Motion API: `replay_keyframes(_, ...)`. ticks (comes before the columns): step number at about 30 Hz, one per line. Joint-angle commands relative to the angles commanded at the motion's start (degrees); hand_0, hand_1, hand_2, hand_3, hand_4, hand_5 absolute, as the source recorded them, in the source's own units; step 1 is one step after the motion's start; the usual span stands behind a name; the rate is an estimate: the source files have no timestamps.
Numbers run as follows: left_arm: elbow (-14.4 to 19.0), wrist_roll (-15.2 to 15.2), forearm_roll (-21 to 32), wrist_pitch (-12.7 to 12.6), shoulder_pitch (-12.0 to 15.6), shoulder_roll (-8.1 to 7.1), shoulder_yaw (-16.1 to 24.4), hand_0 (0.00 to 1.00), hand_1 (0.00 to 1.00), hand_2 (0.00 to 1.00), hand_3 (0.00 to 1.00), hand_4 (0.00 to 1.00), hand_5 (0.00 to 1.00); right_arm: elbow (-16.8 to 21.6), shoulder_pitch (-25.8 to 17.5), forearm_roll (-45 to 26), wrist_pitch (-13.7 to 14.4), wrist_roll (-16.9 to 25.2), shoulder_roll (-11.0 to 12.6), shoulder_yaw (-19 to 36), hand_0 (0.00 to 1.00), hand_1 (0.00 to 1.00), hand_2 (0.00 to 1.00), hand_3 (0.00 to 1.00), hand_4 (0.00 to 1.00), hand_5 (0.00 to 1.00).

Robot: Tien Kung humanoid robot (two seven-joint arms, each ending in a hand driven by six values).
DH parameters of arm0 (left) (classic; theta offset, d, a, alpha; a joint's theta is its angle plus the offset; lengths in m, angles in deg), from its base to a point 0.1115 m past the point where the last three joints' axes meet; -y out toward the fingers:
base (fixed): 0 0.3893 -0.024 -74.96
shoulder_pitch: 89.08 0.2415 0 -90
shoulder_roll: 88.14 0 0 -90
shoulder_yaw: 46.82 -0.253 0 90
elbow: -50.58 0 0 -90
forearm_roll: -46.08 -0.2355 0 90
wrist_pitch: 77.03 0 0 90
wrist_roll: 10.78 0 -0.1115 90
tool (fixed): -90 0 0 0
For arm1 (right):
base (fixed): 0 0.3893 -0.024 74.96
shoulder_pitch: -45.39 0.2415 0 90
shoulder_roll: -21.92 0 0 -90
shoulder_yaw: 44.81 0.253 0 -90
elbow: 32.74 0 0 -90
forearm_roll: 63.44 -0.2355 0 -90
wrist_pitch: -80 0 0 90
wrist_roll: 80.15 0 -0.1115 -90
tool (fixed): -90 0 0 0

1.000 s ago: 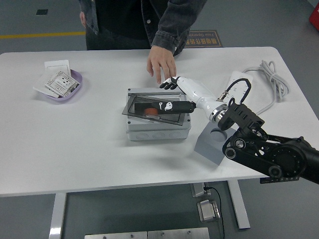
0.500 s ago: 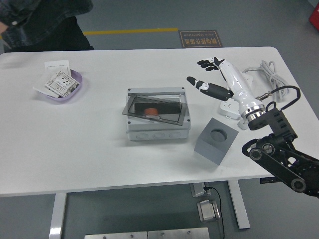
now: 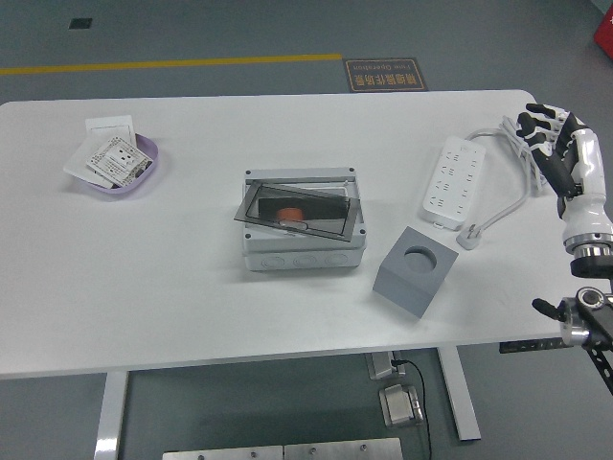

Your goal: Pick up the cylinder from the cube,place it in the box,flap close box

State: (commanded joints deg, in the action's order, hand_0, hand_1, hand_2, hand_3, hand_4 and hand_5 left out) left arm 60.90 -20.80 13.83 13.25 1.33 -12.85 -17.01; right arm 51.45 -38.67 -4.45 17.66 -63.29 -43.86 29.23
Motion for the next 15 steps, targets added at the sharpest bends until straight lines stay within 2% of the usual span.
replay_keyframes(4, 0.0, 0.2, 0.8, 0.0, -0.1, -0.47, -0.9, 0.64, 0.67, 0.547, 0.555, 0.476, 0.073, 0.1, -1.0, -5.9, -1.3, -0.5, -0.7, 2.6, 0.666, 0.6, 0.617, 0.668, 0.936, 0.708)
replay_keyframes(5, 0.0, 0.2, 1.1, 0.0, -0.1, -0.59, -1.3, 0.64, 0.67, 0.547, 0.554, 0.475, 0.073, 0.2, -1.2, -7.0, -1.5, -0.9, -0.8, 3.2, 0.703, 0.628, 0.634, 0.685, 0.937, 0.703)
replay_keyframes(7, 0.0, 0.3, 1.8, 0.0, -0.1, -0.76, -2.0, 0.64, 0.67, 0.547, 0.554, 0.475, 0.073, 0.5, -1.5, -7.7, -1.8, -1.7, -0.9, 3.9, 0.703, 0.628, 0.634, 0.685, 0.937, 0.703)
replay_keyframes(10, 0.0, 0.5, 3.0, 0.0, -0.1, -1.04, -3.3, 0.64, 0.67, 0.547, 0.554, 0.475, 0.073, 1.3, -2.1, -6.5, -2.6, -3.5, -0.9, 4.9, 0.703, 0.628, 0.634, 0.685, 0.937, 0.703)
replay_keyframes(11, 0.0, 0.5, 3.3, 0.0, -0.1, -1.14, -3.7, 0.64, 0.67, 0.548, 0.554, 0.475, 0.073, 1.6, -2.4, -5.7, -2.9, -4.1, -0.9, 5.2, 0.76, 0.668, 0.673, 0.726, 0.957, 0.664)
replay_keyframes(15, 0.0, 0.2, 3.1, 0.1, 0.1, -1.49, -5.0, 0.64, 0.67, 0.548, 0.554, 0.475, 0.073, 3.0, -3.3, -1.8, -3.8, -6.3, -0.7, 5.9, 0.76, 0.668, 0.673, 0.726, 0.957, 0.664)
